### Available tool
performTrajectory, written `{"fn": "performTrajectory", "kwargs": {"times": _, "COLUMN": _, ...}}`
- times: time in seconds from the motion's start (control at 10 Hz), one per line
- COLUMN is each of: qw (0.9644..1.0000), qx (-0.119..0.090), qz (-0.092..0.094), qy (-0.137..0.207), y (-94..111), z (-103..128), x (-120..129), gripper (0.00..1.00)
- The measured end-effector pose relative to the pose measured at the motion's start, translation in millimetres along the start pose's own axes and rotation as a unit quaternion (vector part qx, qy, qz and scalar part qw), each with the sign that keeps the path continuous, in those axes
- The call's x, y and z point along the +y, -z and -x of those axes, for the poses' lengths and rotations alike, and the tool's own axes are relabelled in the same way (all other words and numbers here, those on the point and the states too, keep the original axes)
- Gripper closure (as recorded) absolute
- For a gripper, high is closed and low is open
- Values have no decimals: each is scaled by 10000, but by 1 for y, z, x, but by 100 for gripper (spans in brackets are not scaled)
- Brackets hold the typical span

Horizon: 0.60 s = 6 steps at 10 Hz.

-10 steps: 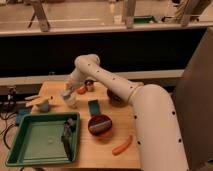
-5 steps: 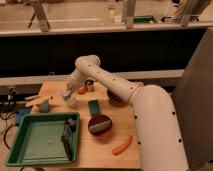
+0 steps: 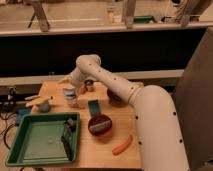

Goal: Place towel in paper cup

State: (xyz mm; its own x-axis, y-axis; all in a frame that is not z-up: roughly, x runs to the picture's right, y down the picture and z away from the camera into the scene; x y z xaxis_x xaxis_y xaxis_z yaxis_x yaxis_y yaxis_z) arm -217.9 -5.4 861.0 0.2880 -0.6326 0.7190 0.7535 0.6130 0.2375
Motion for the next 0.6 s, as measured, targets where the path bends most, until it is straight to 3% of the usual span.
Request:
{"fn": "performTrajectory", "kwargs": {"times": 0.4, "qw": 9998, "qx": -87, "qz": -187, "qy": 51, "y": 8, "z": 5, "x": -10, "gripper": 20}}
{"fn": "performTrajectory", "kwargs": {"times": 0.6, "qw": 9997, "qx": -116, "qz": -191, "qy": 105, "y": 13, "z": 6, "x": -13, "gripper": 20}}
